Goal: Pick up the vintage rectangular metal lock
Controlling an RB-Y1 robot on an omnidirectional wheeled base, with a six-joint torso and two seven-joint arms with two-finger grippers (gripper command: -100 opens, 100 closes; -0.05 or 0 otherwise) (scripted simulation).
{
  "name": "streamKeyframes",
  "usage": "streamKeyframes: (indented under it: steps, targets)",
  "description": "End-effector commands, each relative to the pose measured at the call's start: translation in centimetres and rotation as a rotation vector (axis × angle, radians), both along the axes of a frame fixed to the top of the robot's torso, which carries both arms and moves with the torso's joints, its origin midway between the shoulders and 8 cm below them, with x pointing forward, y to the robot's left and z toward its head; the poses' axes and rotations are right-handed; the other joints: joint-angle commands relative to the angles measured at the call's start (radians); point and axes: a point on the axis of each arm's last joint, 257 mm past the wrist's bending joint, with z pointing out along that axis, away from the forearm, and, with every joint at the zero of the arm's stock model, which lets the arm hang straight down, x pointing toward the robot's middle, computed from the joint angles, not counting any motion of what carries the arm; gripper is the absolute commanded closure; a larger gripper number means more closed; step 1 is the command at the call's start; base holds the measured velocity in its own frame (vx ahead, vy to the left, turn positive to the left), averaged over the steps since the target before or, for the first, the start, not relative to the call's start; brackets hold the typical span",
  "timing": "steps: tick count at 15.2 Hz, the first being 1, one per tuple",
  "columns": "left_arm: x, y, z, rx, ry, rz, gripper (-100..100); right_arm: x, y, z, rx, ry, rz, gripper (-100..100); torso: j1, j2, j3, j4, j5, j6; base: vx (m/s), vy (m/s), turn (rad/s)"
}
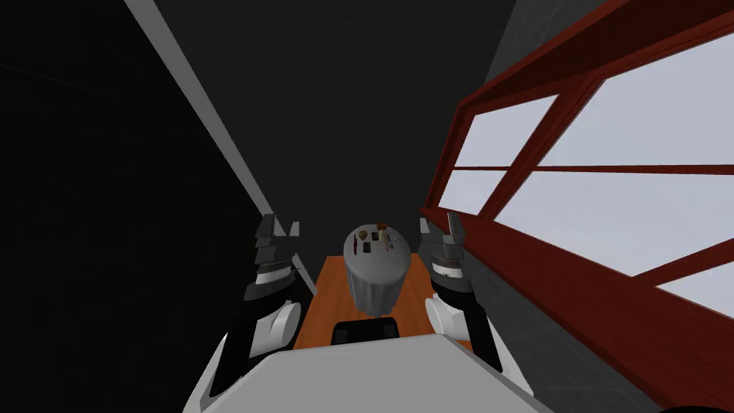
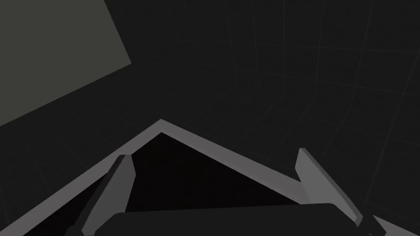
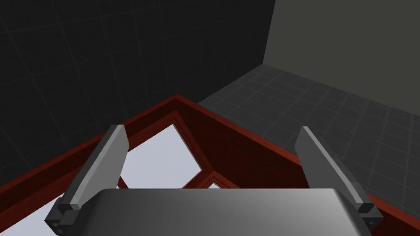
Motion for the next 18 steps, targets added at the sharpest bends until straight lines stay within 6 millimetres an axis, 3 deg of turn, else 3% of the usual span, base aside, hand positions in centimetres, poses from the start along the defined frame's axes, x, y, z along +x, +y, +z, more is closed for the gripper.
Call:
streamKeyframes:
  steps: [1,7,11,13,18]
  targets:
    - [0.0,0.0,0.0,0.000,0.000,0.000,0,0.8,0.5,-0.7,-0.044,0.022,0.003,-100,0.000,0.000,0.000,0.000,0.000,0.000,-0.018,-0.007,0.098]
    - [0.0,0.0,0.0,0.000,0.000,0.000,0,4.6,1.4,-4.0,-0.175,0.108,-0.035,-100,-0.004,0.003,0.001,0.001,-0.001,0.000,-0.043,-0.040,0.167]
    - [0.0,0.0,0.0,0.000,0.000,0.000,0,6.9,1.4,-6.2,-0.244,0.162,-0.069,-100,-0.003,0.001,0.001,0.000,-0.001,0.000,-0.023,-0.032,0.161]
    - [0.0,0.0,0.0,0.000,0.000,0.000,0,7.0,1.4,-6.6,-0.244,0.169,-0.069,-100,-0.002,0.001,0.000,0.000,-0.001,0.000,-0.016,-0.020,0.108]
    - [0.0,0.0,0.0,0.000,0.000,0.000,0,10.5,1.1,-9.9,-0.361,0.246,-0.128,-100,-0.002,0.001,0.000,0.000,-0.001,0.000,-0.022,-0.021,0.176]
